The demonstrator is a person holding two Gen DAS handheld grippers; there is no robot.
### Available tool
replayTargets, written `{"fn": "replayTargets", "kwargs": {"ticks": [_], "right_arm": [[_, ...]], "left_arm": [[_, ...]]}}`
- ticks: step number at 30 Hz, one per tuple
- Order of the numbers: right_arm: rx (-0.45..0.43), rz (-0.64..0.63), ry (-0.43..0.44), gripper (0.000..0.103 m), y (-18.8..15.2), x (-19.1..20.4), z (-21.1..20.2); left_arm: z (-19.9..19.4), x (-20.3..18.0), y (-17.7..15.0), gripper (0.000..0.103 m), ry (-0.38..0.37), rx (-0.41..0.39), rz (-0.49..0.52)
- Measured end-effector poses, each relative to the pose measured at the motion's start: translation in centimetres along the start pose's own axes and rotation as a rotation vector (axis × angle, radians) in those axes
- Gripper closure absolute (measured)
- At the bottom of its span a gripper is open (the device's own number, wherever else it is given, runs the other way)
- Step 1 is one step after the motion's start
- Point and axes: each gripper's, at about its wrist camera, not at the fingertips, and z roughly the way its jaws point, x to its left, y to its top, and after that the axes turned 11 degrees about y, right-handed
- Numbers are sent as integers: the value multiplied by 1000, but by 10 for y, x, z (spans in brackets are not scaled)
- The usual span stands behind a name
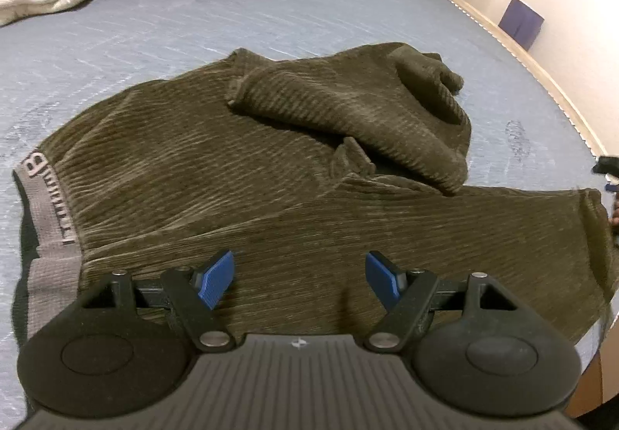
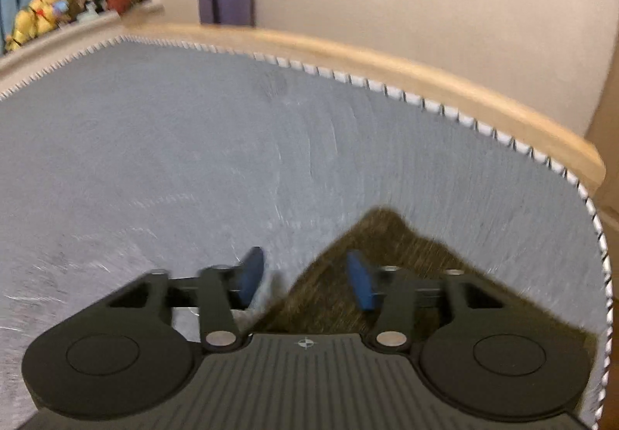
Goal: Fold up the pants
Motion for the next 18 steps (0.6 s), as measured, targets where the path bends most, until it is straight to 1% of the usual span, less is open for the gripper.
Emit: {"fn": "replayTargets", "kwargs": {"ticks": [2, 6, 8, 9, 11, 13, 15, 16, 17, 18], "right_arm": [[-29, 6, 52, 50, 8, 0, -23], [-80, -4, 167, 48, 19, 16, -85], [-101, -26, 245, 46, 20, 27, -120], [-107, -34, 281, 45, 19, 33, -136], [-112, -66, 367, 41, 12, 47, -173], [-97, -110, 447, 36, 3, 62, -204], [-74, -148, 530, 34, -7, 78, -231], [-57, -166, 578, 33, -15, 86, -243], [-43, -180, 618, 33, -23, 94, -253], [-28, -199, 659, 32, -31, 101, -261]], "left_arm": [[-4, 7, -4, 23, 14, -8, 7], [-12, 25, -12, 24, 59, -30, 23], [-15, 34, -19, 25, 81, -36, 37], [-16, 38, -22, 29, 90, -37, 44], [-17, 47, -29, 41, 110, -39, 64], [-19, 56, -35, 64, 123, -46, 80], [-14, 68, -42, 73, 144, -34, 85], [-6, 77, -46, 76, 185, -1, 91], [4, 86, -52, 82, 214, 37, 90], [11, 93, -57, 88, 211, 61, 82]]}}
